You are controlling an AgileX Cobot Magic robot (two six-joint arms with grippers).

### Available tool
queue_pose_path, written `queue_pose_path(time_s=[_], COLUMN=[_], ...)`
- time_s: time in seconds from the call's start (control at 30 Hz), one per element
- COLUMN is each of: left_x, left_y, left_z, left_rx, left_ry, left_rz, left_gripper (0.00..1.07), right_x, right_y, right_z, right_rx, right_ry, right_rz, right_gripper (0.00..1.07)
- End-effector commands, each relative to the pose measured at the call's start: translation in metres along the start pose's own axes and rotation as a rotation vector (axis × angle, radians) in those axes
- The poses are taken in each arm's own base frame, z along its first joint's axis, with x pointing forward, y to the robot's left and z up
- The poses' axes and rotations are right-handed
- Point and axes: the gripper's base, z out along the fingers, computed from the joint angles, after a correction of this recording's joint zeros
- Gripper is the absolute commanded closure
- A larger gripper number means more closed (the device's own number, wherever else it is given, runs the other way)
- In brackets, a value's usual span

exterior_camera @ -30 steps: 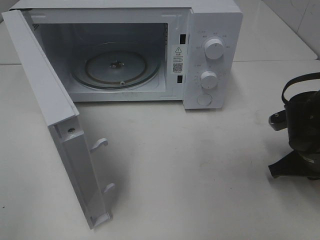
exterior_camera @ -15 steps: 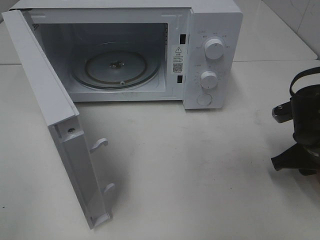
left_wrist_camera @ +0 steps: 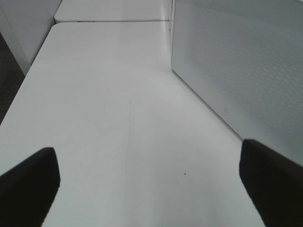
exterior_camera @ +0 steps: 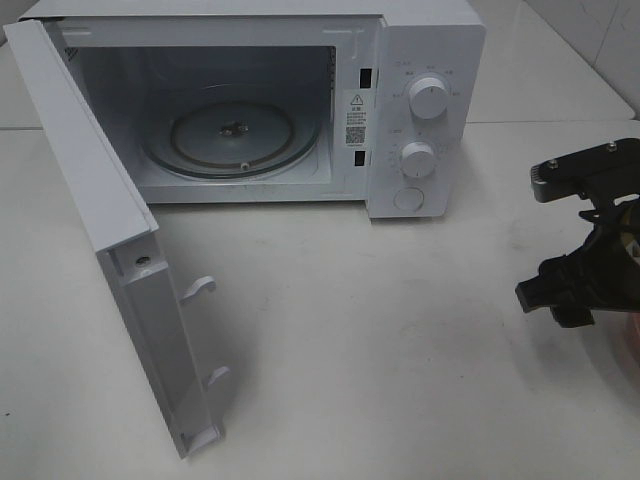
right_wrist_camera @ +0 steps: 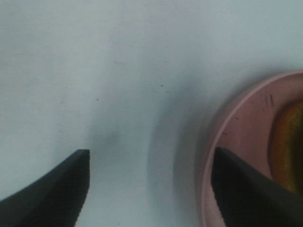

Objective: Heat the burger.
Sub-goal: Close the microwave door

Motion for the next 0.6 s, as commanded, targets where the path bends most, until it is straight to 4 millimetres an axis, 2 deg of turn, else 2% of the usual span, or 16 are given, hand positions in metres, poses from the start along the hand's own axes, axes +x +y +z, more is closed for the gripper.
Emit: queue_pose_path(time_s=[0.03, 0.07, 0.13, 0.2, 0.23, 0.27, 0.3, 0.33, 0.4, 0.47, 0.5, 0.57, 0.6], left_x=[0.002, 0.002, 0.002, 0.002, 0.002, 0.002, 0.002, 0.002, 0.002, 0.002, 0.002, 0.002, 0.002], left_y=[0.0, 0.0, 0.0, 0.0, 0.0, 0.0, 0.0, 0.0, 0.0, 0.0, 0.0, 0.0, 0.0], left_z=[-0.002, -0.002, -0.002, -0.002, -0.002, -0.002, -0.002, -0.002, -0.002, -0.002, -0.002, -0.002, -0.002], left_rx=[0.007, 0.007, 0.007, 0.007, 0.007, 0.007, 0.007, 0.007, 0.007, 0.007, 0.007, 0.007, 0.007], left_ry=[-0.025, -0.025, -0.025, -0.025, -0.025, -0.025, -0.025, -0.025, -0.025, -0.025, -0.025, -0.025, -0.025], left_rz=[-0.001, -0.001, -0.001, -0.001, -0.001, -0.001, -0.001, -0.001, -0.001, -0.001, -0.001, -0.001, -0.001], left_gripper=[0.09, 0.09, 0.09, 0.09, 0.09, 0.09, 0.09, 0.09, 0.09, 0.09, 0.09, 0.09, 0.09], right_x=[0.0, 0.002, 0.003, 0.006, 0.006, 0.01, 0.01, 0.015, 0.017, 0.026, 0.026, 0.039, 0.039], right_y=[0.0, -0.001, -0.001, -0.003, -0.003, -0.005, -0.005, -0.009, -0.011, -0.019, -0.019, -0.029, -0.029], right_z=[-0.014, -0.025, -0.029, -0.048, -0.048, -0.06, -0.06, -0.072, -0.077, -0.093, -0.093, -0.11, -0.11], right_rx=[-0.065, -0.108, -0.132, -0.193, -0.193, -0.228, -0.228, -0.251, -0.257, -0.257, -0.257, -0.248, -0.248], right_ry=[-0.024, -0.043, -0.05, -0.092, -0.092, -0.119, -0.119, -0.145, -0.155, -0.184, -0.184, -0.21, -0.21], right_rz=[-0.018, -0.039, -0.036, -0.059, -0.059, -0.068, -0.068, -0.081, -0.086, -0.096, -0.096, -0.1, -0.1], right_gripper=[0.31, 0.29, 0.29, 0.29, 0.29, 0.3, 0.3, 0.3, 0.3, 0.31, 0.31, 0.31, 0.31])
